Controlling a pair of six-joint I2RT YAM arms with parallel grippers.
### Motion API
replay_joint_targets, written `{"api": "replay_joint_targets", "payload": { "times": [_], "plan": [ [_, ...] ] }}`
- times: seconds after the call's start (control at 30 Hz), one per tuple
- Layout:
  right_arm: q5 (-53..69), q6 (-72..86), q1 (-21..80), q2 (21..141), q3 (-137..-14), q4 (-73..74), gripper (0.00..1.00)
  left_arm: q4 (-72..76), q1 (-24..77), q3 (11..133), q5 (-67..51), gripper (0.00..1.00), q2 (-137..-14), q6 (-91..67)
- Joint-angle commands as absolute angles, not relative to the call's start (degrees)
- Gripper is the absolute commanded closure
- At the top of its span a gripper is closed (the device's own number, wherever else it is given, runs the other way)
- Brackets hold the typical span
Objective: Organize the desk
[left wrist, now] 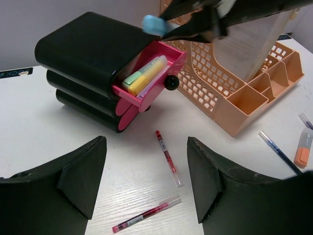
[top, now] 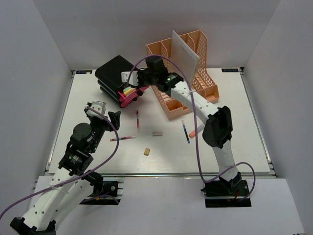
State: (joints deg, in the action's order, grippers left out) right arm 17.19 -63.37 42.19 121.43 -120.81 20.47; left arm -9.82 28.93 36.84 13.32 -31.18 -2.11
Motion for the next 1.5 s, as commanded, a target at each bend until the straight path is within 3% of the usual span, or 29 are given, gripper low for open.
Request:
{"api": "replay_joint_targets", "payload": {
  "times": [0.0,0.33,0.6,0.8,0.83,0.93,1.03,1.2,1.27,1.47],
  "plan": [
    [15.3,-66.9,44.2,124.0,-126.0,9.5,1.00,-9.2,28.7,36.7,14.2,0.24,-31.1,-2.0],
    [12.7,-70.0,45.0,125.7,-120.2,5.4,1.00,-9.1,28.7,36.7,12.2,0.24,-30.5,-2.2],
    [13.4,-72.7,45.0,126.4,-119.3,8.4,0.84,-9.0,28.7,36.7,12.4,0.24,-30.1,-2.2],
    [14.1,-73.2,45.0,125.9,-120.3,11.7,0.57,-8.9,28.7,36.5,12.6,0.24,-30.1,-2.2],
    [14.1,-73.2,45.1,125.8,-119.8,11.8,0.44,-8.9,28.7,36.5,12.5,0.24,-30.1,-2.1],
    [14.1,-73.1,45.2,124.8,-118.7,11.3,0.37,-8.8,28.7,36.4,12.4,0.23,-30.1,-2.1],
    [14.1,-72.5,45.3,123.9,-118.8,11.1,0.36,-8.7,28.7,36.2,12.3,0.23,-30.2,-2.1],
    [14.6,-64.3,45.1,118.1,-119.3,11.0,0.46,-7.5,28.7,35.6,8.5,0.28,-30.5,-1.8],
    [14.2,-55.5,44.2,114.2,-119.6,12.1,0.54,-6.9,28.7,35.3,5.8,0.40,-30.8,-1.4],
    [16.5,-32.9,37.6,99.9,-110.0,22.8,1.00,-3.4,28.7,35.3,-10.8,0.79,-37.0,-3.0]
  ]
}}
